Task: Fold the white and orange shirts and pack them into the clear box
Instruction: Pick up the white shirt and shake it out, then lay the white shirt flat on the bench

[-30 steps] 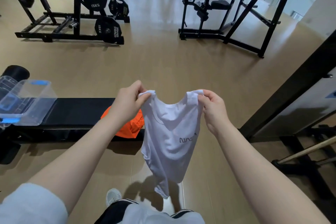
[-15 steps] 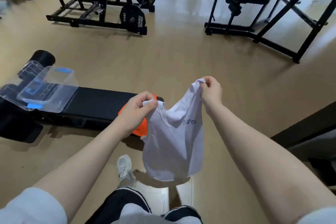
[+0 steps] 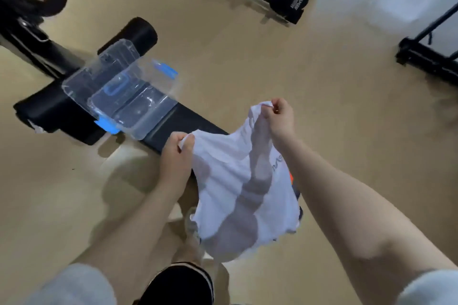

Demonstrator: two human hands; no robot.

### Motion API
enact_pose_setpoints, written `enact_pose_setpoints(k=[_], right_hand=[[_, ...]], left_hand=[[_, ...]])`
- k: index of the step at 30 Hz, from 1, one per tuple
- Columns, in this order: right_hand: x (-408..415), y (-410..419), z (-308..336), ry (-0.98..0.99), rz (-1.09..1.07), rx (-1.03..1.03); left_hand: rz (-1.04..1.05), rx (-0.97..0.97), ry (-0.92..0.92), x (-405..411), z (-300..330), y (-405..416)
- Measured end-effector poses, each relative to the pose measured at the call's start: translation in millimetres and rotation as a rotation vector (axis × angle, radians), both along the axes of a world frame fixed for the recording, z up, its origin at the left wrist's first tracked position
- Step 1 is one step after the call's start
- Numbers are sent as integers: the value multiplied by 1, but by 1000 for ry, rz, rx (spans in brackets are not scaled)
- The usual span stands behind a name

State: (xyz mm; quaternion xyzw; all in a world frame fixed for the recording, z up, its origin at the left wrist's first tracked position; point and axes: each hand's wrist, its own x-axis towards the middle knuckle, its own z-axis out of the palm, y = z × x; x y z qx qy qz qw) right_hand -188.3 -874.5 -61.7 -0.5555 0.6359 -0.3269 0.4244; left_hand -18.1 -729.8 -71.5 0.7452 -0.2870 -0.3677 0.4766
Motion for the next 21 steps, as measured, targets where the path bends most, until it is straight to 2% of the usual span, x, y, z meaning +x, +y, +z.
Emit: enact_pose_setpoints(k=[5,10,17,21], right_hand=[[91,-88,-86,71,167,100],[138,-127,-172,147,280,192],[146,-158,-248,216,334,285],[116,-161,-263,188,509,393]], left_hand=[[164,137,-19,75,-75,-58],[277,246,2,111,-155,-87],[297,290,236,112,-234,-112],[188,384,298,93,-256,-118]])
